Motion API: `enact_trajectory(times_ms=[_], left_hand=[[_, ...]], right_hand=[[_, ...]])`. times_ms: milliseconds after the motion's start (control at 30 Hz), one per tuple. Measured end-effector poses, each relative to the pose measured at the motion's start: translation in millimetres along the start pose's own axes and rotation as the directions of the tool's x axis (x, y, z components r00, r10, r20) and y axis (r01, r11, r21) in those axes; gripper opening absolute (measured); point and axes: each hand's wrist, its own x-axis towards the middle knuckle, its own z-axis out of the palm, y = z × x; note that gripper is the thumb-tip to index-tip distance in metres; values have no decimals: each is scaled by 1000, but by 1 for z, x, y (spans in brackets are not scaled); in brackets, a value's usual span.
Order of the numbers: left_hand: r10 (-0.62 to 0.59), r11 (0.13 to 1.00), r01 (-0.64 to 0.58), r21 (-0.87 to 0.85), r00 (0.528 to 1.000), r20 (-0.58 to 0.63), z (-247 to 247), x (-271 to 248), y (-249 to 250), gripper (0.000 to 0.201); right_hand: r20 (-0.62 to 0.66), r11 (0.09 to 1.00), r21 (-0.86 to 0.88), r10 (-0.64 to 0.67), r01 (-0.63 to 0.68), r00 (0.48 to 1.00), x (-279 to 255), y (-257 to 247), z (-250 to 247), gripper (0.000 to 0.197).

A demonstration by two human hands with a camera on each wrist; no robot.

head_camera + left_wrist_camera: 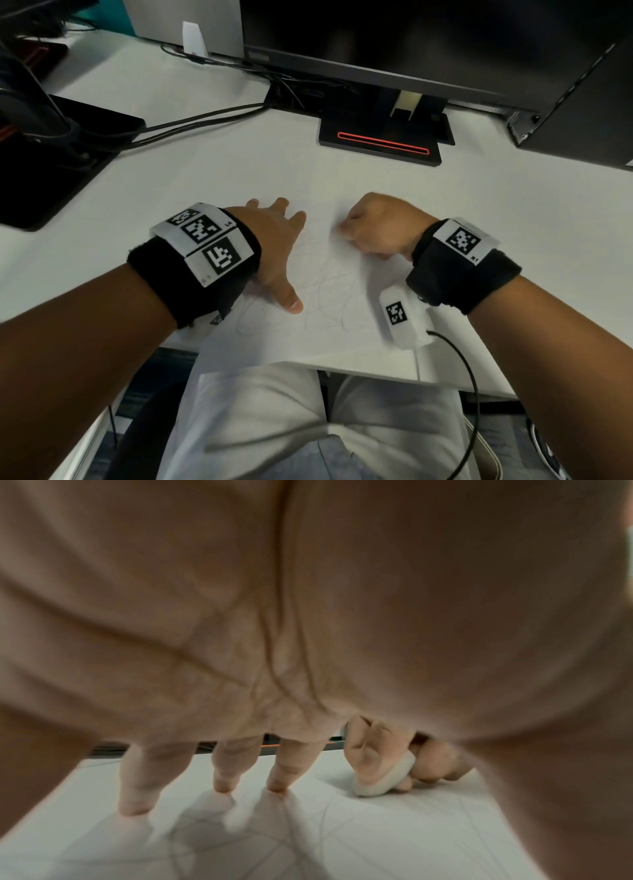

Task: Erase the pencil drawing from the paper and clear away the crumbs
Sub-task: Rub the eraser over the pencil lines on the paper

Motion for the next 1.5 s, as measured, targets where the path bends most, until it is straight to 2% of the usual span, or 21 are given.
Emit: enact_trajectory(times_ms=[67, 200, 267, 333, 467, 600, 733, 867, 1000, 1033, 1100, 1167, 1300, 1333, 1433, 1500], left_hand=[[3, 1000, -3, 7, 1000, -2, 0, 0, 0, 141], [-10, 1000, 10, 5, 1000, 5, -1, 1, 0, 141], [-8, 1000, 8, 3, 1000, 3, 0, 1, 0, 141], [-6, 1000, 6, 3, 1000, 2, 0, 0, -1, 142], [-11, 1000, 11, 10, 1000, 6, 0, 3, -1, 144], [-8, 1000, 8, 12, 1000, -1, 2, 3, -2, 143], [-16, 1000, 16, 7, 1000, 11, 0, 2, 0, 143], [-14, 1000, 14, 4, 1000, 10, -1, 0, 0, 143], [-17, 1000, 17, -1, 1000, 16, -1, 0, 0, 143], [-15, 1000, 16, -1, 1000, 16, -1, 0, 0, 143], [-12, 1000, 12, -1, 1000, 17, -1, 0, 1, 143], [-11, 1000, 11, 2, 1000, 15, 0, 0, 1, 143], [-13, 1000, 13, 8, 1000, 7, 1, 0, 0, 143], [-13, 1000, 13, 8, 1000, 5, 1, -1, 0, 143], [-12, 1000, 12, 2, 1000, 17, 1, -3, 0, 142], [-11, 1000, 11, -3, 999, 38, -3, -2, 0, 140]], right_hand=[[-61, 999, -35, 11, -13, 998, 0, 1, -3, 35], [59, 999, -18, -31, 32, 998, -6, 2, 5, 35], [7, 1000, 24, 5, -5, 1000, -4, 7, -2, 32], [-42, 1000, -3, 6, -6, 999, -5, 8, -4, 35], [48, 997, -56, -40, 43, 998, -10, 3, 6, 37], [-50, 1000, -7, 25, -26, 998, -8, 7, -5, 33], [50, 997, -61, -50, 53, 998, -14, -2, 10, 37], [-71, 1000, -16, 12, -13, 997, -8, 4, -1, 36], [40, 995, -87, -53, 56, 998, -15, 0, 10, 40], [37, 997, -69, -39, 42, 999, -15, 4, 8, 39], [-50, 1000, -28, 12, -13, 999, -12, 12, -4, 40], [-88, 998, -59, 11, -16, 996, -14, 14, -6, 42], [34, 990, -121, -70, 74, 997, -18, 5, 7, 42], [19, 992, -119, -50, 51, 999, -16, 8, 3, 41], [-129, 997, -68, 28, -37, 991, -14, 19, -18, 40], [-114, 1000, 22, 15, -12, 993, -19, 20, -18, 40]])
